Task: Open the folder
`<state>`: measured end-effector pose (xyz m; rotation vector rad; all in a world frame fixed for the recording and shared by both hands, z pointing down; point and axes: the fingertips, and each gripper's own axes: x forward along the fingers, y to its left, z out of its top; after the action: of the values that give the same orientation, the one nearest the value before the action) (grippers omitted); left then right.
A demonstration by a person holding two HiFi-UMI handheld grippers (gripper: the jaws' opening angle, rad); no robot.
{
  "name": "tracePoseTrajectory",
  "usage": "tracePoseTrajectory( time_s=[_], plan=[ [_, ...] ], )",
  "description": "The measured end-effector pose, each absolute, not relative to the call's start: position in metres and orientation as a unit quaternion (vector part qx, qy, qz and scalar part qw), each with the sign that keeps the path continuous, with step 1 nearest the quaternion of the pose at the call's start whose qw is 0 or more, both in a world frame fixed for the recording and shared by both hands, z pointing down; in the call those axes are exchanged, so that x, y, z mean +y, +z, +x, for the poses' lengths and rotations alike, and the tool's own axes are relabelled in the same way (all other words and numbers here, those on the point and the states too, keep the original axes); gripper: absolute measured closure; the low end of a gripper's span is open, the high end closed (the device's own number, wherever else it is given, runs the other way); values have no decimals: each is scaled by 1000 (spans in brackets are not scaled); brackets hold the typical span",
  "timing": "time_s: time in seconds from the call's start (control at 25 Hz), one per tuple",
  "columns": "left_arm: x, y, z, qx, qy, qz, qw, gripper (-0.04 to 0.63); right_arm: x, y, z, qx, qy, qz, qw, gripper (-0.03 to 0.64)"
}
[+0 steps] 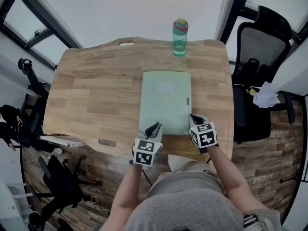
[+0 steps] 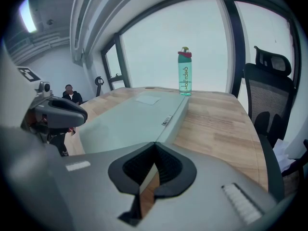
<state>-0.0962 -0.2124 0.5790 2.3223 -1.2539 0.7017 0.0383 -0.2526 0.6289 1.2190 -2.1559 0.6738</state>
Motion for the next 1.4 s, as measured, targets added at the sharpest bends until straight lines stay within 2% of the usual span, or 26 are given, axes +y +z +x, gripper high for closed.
tracePoseTrajectory(
  time_s=[0.36,0.84,1.12,1.4],
  plan=[
    [-205,602,-109,-390,341,841,155,409,-255,629,39,-802,283,450,272,615],
    [-182,628,-129,-365,411,824,134,278,-255,629,39,-801,286,451,271,615],
    [-187,641,-152,-396,447,792,124,253,-255,629,38,-800,287,451,271,615],
    [-189,646,-155,-408,430,793,140,252,-255,630,38,-802,281,450,274,615]
  ],
)
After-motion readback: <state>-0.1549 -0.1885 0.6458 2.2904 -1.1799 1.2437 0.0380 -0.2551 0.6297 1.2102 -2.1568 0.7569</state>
